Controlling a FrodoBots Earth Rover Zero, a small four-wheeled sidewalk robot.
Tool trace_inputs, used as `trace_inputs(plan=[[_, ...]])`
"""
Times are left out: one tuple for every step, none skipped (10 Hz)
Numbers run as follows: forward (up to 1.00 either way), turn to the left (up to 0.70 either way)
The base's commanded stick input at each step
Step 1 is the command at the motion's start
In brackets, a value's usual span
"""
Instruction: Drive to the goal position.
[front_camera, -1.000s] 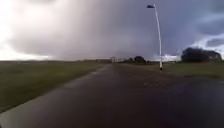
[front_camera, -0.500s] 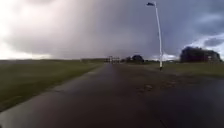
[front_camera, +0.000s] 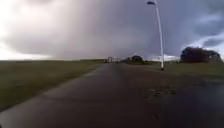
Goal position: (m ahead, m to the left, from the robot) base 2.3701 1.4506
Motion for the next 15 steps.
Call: trace_inputs(plan=[[0.7,0.0],[0.7,0.0],[0.7,0.0],[0.7,0.0],[0.7,0.0],[0.7,0.0],[0.7,0.0],[0.7,0.0],[0.7,0.0],[0.7,0.0],[0.7,0.0],[0.7,0.0],[0.7,0.0],[0.7,0.0],[0.7,0.0]])
